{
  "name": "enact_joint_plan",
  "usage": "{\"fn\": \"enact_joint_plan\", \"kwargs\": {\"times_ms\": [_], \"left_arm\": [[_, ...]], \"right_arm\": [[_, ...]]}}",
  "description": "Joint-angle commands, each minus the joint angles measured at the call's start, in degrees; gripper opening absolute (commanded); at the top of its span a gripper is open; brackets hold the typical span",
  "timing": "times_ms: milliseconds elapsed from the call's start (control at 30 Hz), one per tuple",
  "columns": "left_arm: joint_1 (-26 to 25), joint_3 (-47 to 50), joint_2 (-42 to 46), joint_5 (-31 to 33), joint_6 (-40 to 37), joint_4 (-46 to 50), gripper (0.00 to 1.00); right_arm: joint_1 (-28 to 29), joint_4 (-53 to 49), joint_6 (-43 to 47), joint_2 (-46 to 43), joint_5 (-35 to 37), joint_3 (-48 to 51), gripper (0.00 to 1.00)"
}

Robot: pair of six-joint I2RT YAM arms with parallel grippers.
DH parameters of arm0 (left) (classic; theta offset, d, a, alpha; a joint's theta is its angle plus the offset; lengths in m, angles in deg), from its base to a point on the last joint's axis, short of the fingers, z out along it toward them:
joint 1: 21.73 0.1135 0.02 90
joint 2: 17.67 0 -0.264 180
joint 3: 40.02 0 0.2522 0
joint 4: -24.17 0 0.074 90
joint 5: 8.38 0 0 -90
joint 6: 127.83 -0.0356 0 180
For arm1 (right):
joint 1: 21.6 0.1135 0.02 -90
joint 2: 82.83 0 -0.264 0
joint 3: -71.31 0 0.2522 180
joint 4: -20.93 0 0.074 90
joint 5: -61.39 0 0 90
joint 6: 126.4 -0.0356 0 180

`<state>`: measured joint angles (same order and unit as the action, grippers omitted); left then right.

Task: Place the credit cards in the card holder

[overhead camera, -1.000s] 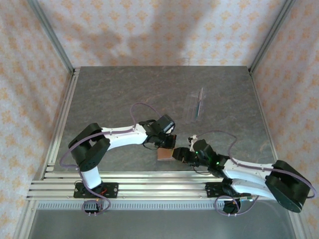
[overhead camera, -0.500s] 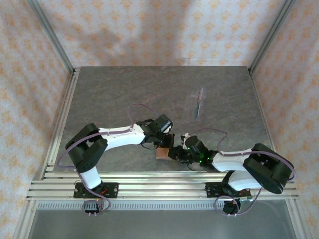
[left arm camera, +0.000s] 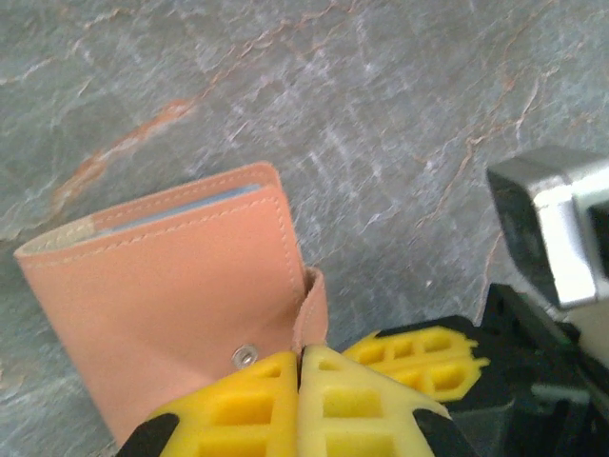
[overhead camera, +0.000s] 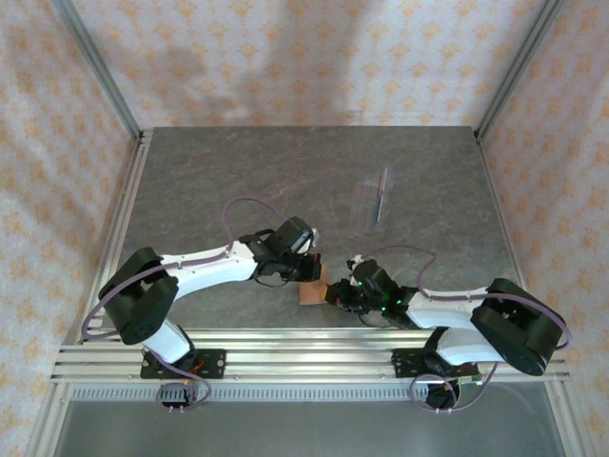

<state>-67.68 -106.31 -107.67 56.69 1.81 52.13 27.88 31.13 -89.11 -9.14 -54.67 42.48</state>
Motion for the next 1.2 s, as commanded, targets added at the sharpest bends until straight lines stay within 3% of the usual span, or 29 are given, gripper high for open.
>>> {"fn": "enact_joint_plan", "kwargs": {"times_ms": [0, 433, 800, 1167], "left_arm": [[1.04, 2.44, 1.57, 0.48, 1.21, -0.96, 0.0], [2.65, 8.35, -0.75, -3.35, 4.6, -11.75, 0.0], [2.67, 10.43, -1.37, -5.9, 7.63, -15.54, 0.0], [2.63, 11.31, -0.88, -3.99, 6.92, -14.43, 0.0]], "right_arm": [[0.09, -4.37, 0.0, 1.9, 2.91, -0.95, 0.0], [0.09, -6.17, -0.11, 3.41, 3.77, -1.29, 0.0], [0.06, -5.86, -0.17, 4.97, 3.59, -1.77, 0.0], [0.1, -5.77, -0.47, 4.49, 3.78, -0.89, 0.0]]}}
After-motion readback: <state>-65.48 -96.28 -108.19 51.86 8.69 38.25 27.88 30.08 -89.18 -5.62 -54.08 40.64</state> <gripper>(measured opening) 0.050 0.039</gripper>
